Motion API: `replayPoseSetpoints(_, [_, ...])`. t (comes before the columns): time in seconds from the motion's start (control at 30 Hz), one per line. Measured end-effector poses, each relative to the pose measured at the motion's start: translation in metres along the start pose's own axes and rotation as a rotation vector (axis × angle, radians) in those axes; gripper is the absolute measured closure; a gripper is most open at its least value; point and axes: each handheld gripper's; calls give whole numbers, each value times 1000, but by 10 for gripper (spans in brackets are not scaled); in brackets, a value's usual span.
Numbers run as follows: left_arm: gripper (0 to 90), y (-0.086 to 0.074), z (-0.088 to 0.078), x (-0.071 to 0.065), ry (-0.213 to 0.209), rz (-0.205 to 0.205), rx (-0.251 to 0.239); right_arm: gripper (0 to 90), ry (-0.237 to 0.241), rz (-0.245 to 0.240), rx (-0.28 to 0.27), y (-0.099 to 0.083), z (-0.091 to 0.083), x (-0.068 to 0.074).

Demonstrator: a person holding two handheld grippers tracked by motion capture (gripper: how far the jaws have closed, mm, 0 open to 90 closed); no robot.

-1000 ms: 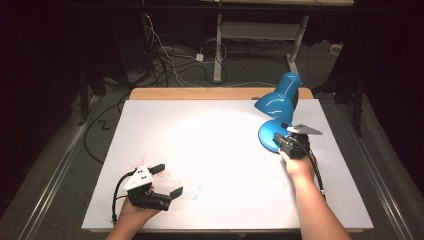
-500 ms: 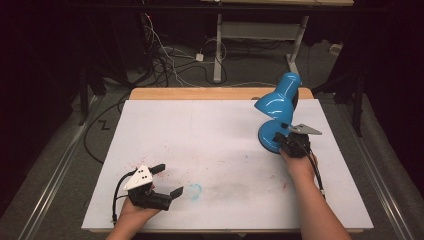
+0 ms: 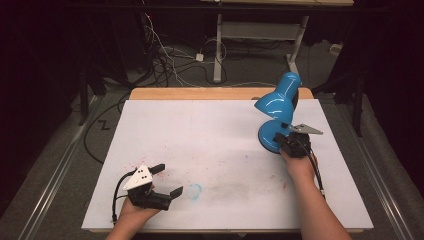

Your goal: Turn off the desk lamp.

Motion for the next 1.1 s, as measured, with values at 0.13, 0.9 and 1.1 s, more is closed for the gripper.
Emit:
replayPoseSetpoints(0.13, [0,0,0,0,0,0,1,900,12,-13,-2,0,-4,4])
replayPoseSetpoints(0.9, [0,0,2,0,1,-2,9,900,132,-66,-41,-31,-52,31])
replayPoseSetpoints(1.1, [0,0,3,0,2,0,15,900,148,-60,-28,-49,-65,30])
Point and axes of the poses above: each handheld gripper's, and its own axes: z roughly forward along the jaws, y roughly out of its top, x roughly to its left, and after that the axes turned 11 degrees about z, right-handed
